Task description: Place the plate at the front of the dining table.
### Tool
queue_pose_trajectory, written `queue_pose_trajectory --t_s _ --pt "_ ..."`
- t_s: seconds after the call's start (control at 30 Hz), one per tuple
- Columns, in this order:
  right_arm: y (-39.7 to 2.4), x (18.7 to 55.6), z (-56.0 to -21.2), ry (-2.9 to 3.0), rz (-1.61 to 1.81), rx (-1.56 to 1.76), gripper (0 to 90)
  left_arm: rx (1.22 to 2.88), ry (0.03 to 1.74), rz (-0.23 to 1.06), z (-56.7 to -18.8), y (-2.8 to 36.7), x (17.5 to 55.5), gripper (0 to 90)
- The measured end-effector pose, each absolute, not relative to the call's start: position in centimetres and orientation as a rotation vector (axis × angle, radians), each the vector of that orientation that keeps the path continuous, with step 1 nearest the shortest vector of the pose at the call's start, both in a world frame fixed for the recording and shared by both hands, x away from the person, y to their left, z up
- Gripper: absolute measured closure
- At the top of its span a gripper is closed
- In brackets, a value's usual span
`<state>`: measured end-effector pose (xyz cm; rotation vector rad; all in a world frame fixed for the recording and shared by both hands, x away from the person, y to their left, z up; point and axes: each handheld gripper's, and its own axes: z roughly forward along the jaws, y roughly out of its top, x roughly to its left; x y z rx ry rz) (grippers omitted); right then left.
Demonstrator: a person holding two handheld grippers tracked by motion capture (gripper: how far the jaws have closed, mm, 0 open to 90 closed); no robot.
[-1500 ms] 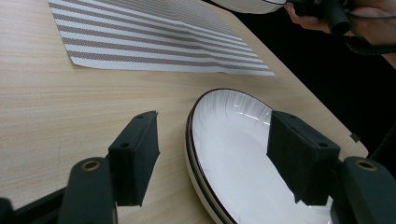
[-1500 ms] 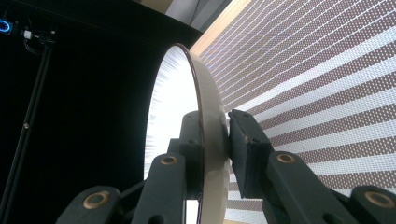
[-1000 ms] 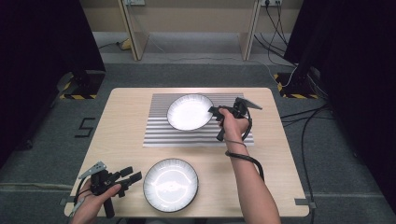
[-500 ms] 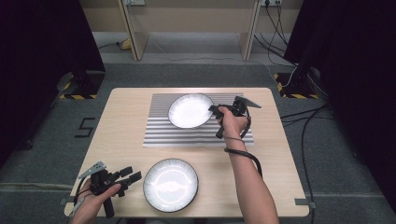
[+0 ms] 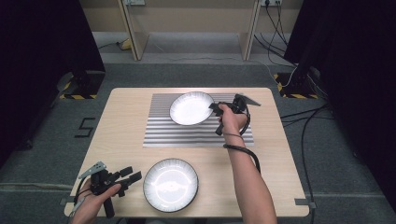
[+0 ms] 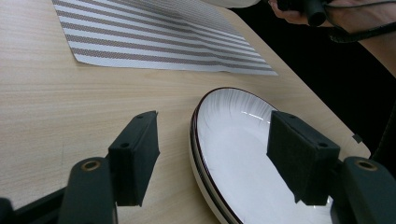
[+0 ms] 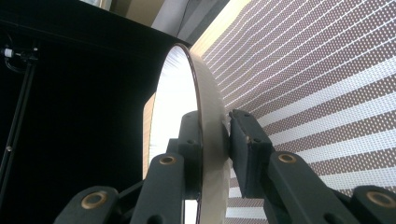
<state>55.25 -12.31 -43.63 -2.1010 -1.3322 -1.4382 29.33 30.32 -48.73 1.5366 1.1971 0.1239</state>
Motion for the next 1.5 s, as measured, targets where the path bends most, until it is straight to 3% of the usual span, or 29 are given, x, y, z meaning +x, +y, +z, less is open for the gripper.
queue_pose_trajectory --t_s 1.5 --pt "-11.6 57.4 -46.5 -1.337 -1.385 -2.187 74.2 1.543 1.196 0.111 -49.1 30.3 29.3 33.5"
